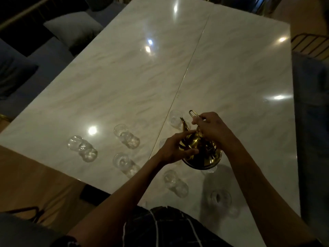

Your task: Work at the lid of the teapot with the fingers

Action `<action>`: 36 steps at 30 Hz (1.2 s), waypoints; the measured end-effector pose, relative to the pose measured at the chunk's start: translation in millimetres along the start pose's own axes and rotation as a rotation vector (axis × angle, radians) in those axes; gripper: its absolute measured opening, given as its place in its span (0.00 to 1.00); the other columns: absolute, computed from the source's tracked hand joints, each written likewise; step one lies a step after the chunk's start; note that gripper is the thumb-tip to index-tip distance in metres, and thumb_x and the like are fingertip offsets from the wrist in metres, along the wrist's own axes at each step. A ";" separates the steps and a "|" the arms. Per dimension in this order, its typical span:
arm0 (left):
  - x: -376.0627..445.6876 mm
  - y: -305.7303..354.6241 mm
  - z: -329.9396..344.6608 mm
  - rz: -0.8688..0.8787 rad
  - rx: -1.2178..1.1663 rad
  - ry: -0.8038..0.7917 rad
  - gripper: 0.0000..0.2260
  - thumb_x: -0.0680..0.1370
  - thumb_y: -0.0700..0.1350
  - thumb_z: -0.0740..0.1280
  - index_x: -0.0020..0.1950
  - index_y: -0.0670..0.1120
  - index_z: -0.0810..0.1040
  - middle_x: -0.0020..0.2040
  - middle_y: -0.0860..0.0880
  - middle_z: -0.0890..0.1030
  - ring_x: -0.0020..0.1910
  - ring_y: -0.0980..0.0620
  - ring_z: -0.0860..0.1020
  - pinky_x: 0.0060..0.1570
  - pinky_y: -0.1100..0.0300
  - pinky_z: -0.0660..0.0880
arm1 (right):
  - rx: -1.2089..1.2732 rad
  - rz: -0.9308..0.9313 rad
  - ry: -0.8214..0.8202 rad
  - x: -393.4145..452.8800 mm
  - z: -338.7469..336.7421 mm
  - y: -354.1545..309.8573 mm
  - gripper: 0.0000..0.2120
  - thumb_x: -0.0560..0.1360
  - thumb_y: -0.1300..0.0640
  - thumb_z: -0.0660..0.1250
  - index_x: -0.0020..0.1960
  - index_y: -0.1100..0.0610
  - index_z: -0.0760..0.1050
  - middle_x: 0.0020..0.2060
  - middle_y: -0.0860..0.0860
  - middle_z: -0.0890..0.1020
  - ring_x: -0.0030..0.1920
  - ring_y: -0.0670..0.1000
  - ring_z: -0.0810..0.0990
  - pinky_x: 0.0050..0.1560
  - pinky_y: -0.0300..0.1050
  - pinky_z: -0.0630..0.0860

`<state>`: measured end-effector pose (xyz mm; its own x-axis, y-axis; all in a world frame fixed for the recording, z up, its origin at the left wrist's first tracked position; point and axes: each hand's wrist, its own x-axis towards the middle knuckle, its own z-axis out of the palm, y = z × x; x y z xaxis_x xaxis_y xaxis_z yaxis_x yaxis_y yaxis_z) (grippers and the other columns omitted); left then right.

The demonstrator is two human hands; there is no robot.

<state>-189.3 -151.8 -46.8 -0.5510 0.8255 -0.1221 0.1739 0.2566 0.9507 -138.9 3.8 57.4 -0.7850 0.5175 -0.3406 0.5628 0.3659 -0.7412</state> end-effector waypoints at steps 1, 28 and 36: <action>5.9 0.2 -3.9 0.001 -0.010 -0.014 0.31 0.76 0.46 0.77 0.78 0.52 0.70 0.70 0.47 0.77 0.63 0.56 0.75 0.50 0.78 0.74 | 0.001 0.017 0.010 4.8 -0.4 -2.3 0.15 0.80 0.47 0.62 0.49 0.56 0.82 0.51 0.56 0.79 0.48 0.52 0.81 0.42 0.45 0.75; 84.6 -45.2 -33.8 -0.073 -0.112 -0.168 0.29 0.78 0.55 0.74 0.77 0.57 0.70 0.70 0.48 0.78 0.61 0.48 0.81 0.57 0.51 0.83 | -0.019 0.222 -0.012 92.8 10.3 -20.8 0.15 0.81 0.49 0.62 0.51 0.59 0.81 0.37 0.53 0.79 0.35 0.49 0.77 0.37 0.45 0.71; 89.1 -43.1 -28.0 -0.080 -0.129 -0.165 0.28 0.79 0.51 0.74 0.78 0.55 0.70 0.72 0.46 0.77 0.65 0.49 0.79 0.56 0.59 0.81 | -0.043 0.229 -0.035 96.0 4.5 -22.9 0.15 0.82 0.51 0.62 0.52 0.60 0.82 0.36 0.53 0.78 0.32 0.47 0.74 0.35 0.42 0.69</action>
<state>-268.8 -103.4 -90.7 -0.4158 0.8789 -0.2339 0.0227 0.2671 0.9634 -228.2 41.6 39.1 -0.6433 0.5640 -0.5176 0.7375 0.2752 -0.6167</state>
